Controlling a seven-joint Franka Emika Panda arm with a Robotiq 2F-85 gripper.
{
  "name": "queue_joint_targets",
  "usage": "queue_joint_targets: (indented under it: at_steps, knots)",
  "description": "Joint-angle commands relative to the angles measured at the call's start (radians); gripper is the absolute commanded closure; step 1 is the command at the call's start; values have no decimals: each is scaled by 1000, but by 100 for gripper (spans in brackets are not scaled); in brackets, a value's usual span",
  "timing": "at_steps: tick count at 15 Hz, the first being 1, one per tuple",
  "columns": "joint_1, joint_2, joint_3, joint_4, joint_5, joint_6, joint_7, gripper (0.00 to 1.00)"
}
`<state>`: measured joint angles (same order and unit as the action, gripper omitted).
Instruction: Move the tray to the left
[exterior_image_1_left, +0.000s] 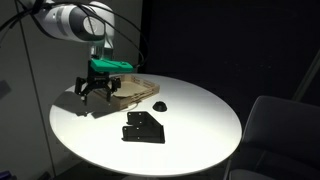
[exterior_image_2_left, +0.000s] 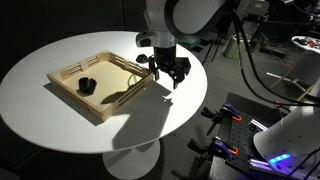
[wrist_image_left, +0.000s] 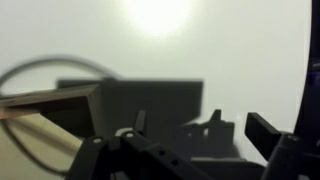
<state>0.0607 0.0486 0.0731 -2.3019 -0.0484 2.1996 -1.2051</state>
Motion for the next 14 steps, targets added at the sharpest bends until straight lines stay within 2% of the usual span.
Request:
queue_joint_targets:
  at_steps: [1, 14]
  knots:
    - [-8, 7, -1, 4, 6, 33, -50, 0]
    - [-24, 79, -1, 31, -9, 153, -119, 0]
